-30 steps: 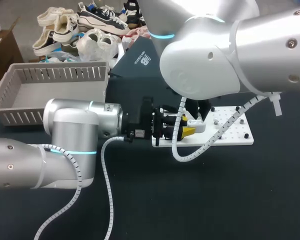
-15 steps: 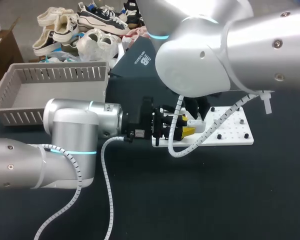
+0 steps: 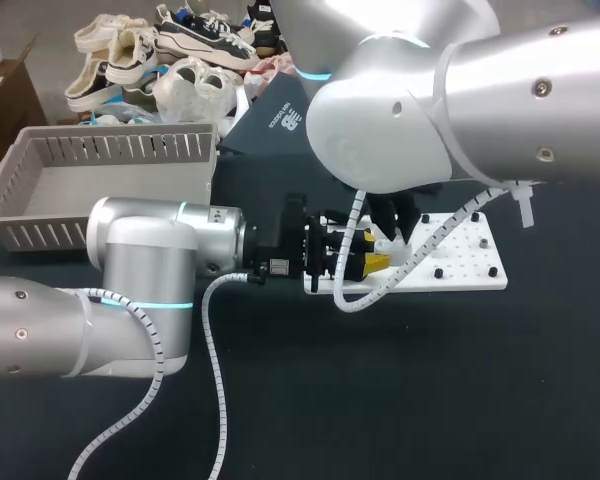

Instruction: Pick up each earbud case from the left stands, insert the matching earbuds, close the lid, and place the case in the box.

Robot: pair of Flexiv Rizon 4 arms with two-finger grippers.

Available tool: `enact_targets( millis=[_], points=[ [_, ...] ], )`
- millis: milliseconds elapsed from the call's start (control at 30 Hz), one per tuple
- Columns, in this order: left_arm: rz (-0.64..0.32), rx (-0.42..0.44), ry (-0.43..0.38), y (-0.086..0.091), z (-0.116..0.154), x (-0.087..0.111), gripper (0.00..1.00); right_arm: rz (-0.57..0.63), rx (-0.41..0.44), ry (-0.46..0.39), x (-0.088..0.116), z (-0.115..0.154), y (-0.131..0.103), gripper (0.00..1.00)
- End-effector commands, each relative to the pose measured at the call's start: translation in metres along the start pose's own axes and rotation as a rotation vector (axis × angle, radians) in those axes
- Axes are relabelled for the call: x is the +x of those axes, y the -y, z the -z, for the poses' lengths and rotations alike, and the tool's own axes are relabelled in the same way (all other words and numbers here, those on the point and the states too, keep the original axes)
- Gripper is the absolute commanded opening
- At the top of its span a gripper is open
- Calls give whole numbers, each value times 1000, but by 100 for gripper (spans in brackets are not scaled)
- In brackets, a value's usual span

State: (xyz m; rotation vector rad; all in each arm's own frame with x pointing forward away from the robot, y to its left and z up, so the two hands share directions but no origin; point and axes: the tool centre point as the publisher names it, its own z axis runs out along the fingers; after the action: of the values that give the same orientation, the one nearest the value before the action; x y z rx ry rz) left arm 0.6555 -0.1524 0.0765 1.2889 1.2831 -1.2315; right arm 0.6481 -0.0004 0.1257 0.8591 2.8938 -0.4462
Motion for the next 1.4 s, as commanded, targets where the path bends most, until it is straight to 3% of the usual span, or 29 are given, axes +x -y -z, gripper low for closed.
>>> enact_targets(
  millis=[33,1000,1067,1133,1400],
  points=[
    [0,5,1,-2,0,1,0,0,1,-1,-1,-1,-1,0],
    [0,5,1,-2,0,1,0,1,7,3,-3,-12,0,0],
    [0,5,1,-2,0,1,0,2,7,3,-2,-12,-1,13],
    [0,5,1,-2,0,1,0,3,6,2,-2,-12,-1,19],
    [0,5,1,-2,0,1,0,8,1,-2,-1,-13,-2,31]
  ],
)
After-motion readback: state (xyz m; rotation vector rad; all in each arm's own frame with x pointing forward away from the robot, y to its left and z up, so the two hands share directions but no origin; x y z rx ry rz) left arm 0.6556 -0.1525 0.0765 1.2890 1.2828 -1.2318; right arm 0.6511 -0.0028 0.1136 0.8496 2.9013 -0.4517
